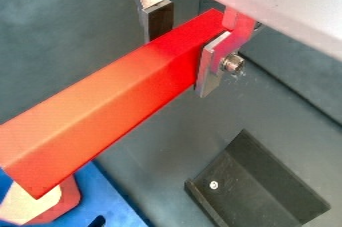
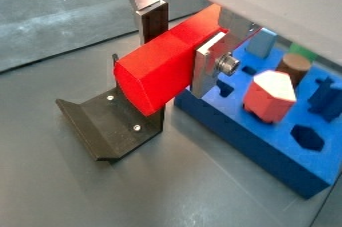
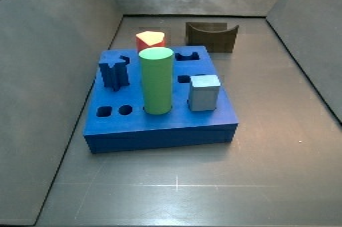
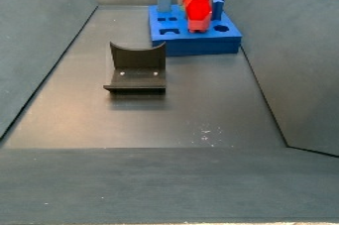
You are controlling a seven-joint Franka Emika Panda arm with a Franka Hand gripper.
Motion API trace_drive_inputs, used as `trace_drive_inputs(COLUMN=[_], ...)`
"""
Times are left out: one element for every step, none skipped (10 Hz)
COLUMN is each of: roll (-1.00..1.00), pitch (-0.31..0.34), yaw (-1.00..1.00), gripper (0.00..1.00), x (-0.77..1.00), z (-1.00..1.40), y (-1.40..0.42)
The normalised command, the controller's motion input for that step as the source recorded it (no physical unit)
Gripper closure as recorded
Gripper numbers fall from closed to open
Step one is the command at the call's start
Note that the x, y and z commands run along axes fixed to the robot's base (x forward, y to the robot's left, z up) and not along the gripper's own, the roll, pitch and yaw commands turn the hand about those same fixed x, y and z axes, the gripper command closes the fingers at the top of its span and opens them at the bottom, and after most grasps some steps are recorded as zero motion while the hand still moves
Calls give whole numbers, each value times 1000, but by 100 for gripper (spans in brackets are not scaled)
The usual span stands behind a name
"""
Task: Pick up the hexagon object. Move up. Place the hexagon object on the fixture. Regrasp the hexagon object. Move to above the board. Insert the hexagon object.
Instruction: Place the hexagon object on the fixture.
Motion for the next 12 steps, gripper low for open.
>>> trace_drive_inputs(roll=[-1000, -1000, -999, -796, -645, -487, -331, -226, -185, -177, -175, -175], pitch=[249, 240, 216, 158, 116, 82, 60, 46, 29, 26, 29, 38], yaw=[-120, -134, -164, -161, -151, -139, -123, -105, -88, -77, -69, -59], gripper=[100, 100, 100, 100, 100, 100, 100, 100, 100, 100, 100, 100], x=[1000, 1000, 1000, 1000, 1000, 1000, 1000, 1000, 1000, 1000, 982, 893], z=[2, -2, -6, -7, -9, -10, -10, -6, -6, -14, -11, -10], y=[192, 175, 148, 132, 119, 106, 96, 76, 70, 66, 57, 43])
